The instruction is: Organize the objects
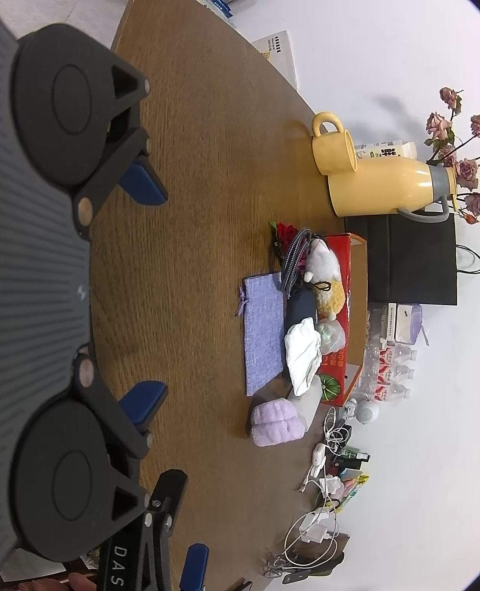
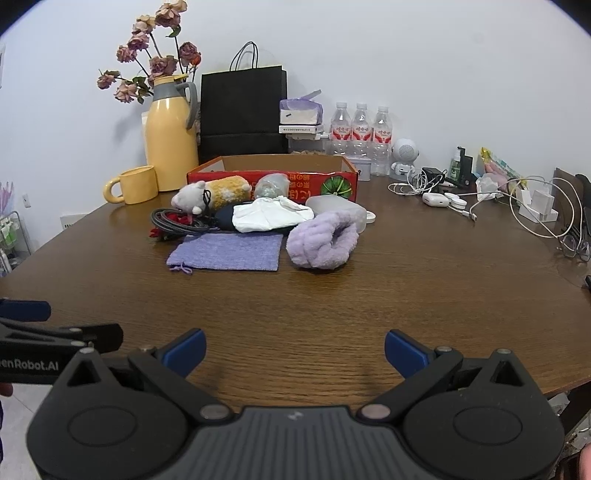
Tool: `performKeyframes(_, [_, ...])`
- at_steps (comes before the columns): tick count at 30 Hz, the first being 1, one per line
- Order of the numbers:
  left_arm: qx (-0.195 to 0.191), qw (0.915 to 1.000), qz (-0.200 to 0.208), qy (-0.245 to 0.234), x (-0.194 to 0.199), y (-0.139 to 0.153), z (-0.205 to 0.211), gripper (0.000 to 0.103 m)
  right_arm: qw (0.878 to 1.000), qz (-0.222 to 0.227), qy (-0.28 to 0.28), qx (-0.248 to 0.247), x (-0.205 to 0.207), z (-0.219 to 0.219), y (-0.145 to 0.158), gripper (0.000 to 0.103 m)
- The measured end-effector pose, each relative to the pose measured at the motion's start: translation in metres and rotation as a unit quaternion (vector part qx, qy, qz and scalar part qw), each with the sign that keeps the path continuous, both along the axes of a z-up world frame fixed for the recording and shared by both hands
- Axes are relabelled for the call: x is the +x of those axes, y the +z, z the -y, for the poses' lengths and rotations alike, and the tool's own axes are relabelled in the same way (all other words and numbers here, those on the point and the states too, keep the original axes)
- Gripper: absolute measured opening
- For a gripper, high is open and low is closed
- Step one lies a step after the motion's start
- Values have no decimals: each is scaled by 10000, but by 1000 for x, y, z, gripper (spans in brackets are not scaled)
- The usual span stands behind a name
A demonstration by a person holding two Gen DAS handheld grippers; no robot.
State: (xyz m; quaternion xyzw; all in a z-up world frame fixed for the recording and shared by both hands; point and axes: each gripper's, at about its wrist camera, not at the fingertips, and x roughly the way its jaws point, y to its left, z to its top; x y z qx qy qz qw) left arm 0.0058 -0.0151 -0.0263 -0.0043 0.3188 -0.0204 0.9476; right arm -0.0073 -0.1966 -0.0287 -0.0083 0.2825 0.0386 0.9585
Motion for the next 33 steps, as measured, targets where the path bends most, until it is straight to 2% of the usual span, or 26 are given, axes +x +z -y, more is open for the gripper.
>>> performKeyframes(8, [47, 10000, 25, -10, -1, 0, 1, 103, 9998, 108, 100, 125, -3, 2, 0, 103])
performKeyframes(12, [61, 10000, -3, -26, 0, -2, 1, 103, 9986, 464, -146, 214, -5, 6, -1, 103])
performKeyframes(14, [56, 10000, 11, -26, 1, -4, 0, 103, 9973, 649, -129, 310, -7, 9, -3, 103])
performKeyframes(16, [9, 10000, 55, -38, 2, -4, -2, 103, 9972, 618, 13, 420, -6, 10, -7, 103])
performKeyframes(18, [-68, 9996, 253, 119, 4, -2, -7, 103, 9965, 591, 102, 577, -5, 12, -12, 103])
performKeyframes(21, [-135, 9965, 744, 346, 7, -2, -13, 103, 9968, 619, 26, 503, -1, 13, -17, 103])
performKeyframes(23, [-63, 9984, 496, 244, 21, -5, -14, 103, 9970, 611, -89, 462, 8, 16, -19, 103])
performKeyframes(26, [-452, 9986, 130, 234, 46, -11, -23, 100, 9961, 627, -172, 593, 24, 25, -25, 103])
performKeyframes(31, [32, 9992, 318, 245, 85, -10, -16, 100, 9963, 433, 111, 737, 61, 32, -28, 103])
performKeyframes(32, [22, 9992, 335, 210, 95, -9, -15, 98, 9967, 310, 162, 730, 72, 33, -26, 102])
performKeyframes(33, [-54, 9992, 347, 194, 106, -9, -15, 88, 9964, 188, 256, 790, 83, 33, -24, 96])
